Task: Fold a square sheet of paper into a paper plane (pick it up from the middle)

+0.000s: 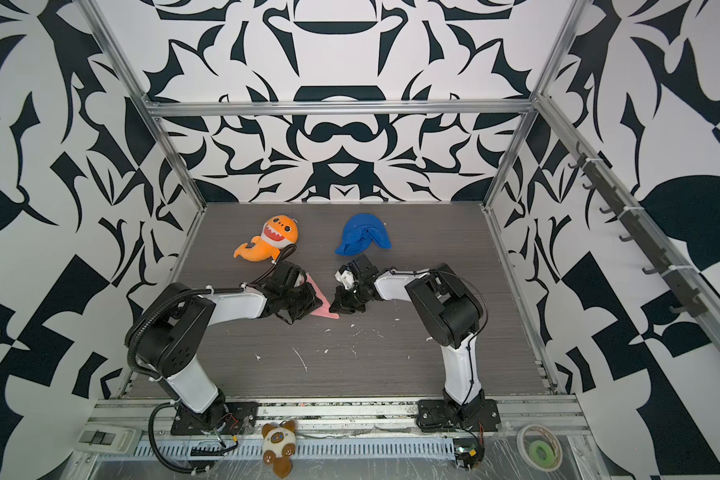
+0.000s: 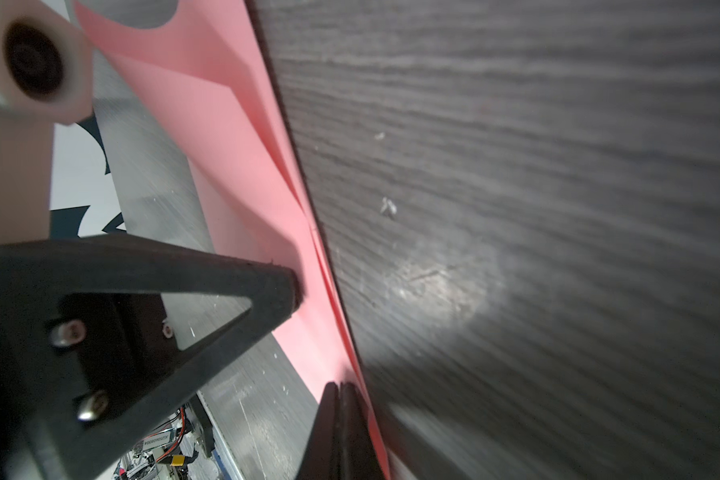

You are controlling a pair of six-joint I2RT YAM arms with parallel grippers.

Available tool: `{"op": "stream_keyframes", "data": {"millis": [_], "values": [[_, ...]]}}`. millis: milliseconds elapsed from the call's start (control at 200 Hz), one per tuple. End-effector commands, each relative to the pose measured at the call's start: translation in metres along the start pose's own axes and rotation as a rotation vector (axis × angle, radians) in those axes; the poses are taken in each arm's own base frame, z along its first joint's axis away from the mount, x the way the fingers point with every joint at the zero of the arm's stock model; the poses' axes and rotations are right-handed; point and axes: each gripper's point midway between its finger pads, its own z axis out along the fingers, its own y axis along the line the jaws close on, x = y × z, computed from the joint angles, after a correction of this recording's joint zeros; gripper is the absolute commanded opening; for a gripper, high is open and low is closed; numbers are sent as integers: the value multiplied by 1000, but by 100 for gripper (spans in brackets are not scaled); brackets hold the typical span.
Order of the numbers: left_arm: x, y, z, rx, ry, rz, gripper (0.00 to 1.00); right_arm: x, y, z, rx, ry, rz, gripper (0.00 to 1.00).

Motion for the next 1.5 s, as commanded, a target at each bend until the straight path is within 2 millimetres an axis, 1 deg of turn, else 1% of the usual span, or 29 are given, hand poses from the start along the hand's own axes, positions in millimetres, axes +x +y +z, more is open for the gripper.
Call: {"op": "stream_keyframes", "data": {"millis": [0,240,545,590,640,770,880,975,1080,1150,1275,1395,1495], "values": [[8,47,5,-149,-2,-55,7,13,-6,-4,19,25,34,4],[9,53,5,-162,-2,-63,8,25,-10,-9,32,36,50,4],[9,53,5,-162,-4,-64,8,40,-30,-21,82,27,120,4],[9,53,5,-161,-5,-64,8,40,-27,-23,65,17,119,4],[8,51,5,-158,-6,-60,7,38,-19,-26,38,6,102,4],[8,49,4,-154,-6,-57,7,19,16,-40,-62,-64,11,5],[7,48,3,-153,-11,-56,7,6,36,-46,-95,-97,-46,5],[7,48,2,-154,-12,-56,7,-6,39,-43,-85,-123,-48,5],[7,48,2,-155,-13,-56,8,-18,36,-36,-58,-132,-30,5],[7,48,2,-157,-14,-56,7,-23,34,-31,-49,-129,-22,4],[7,49,3,-162,-10,-58,8,-23,30,-23,-33,-98,-16,3],[7,51,4,-167,-9,-62,7,-16,28,-15,-29,-54,-17,2],[7,52,5,-172,-8,-63,7,-11,23,-10,-21,-31,-8,2]]}}
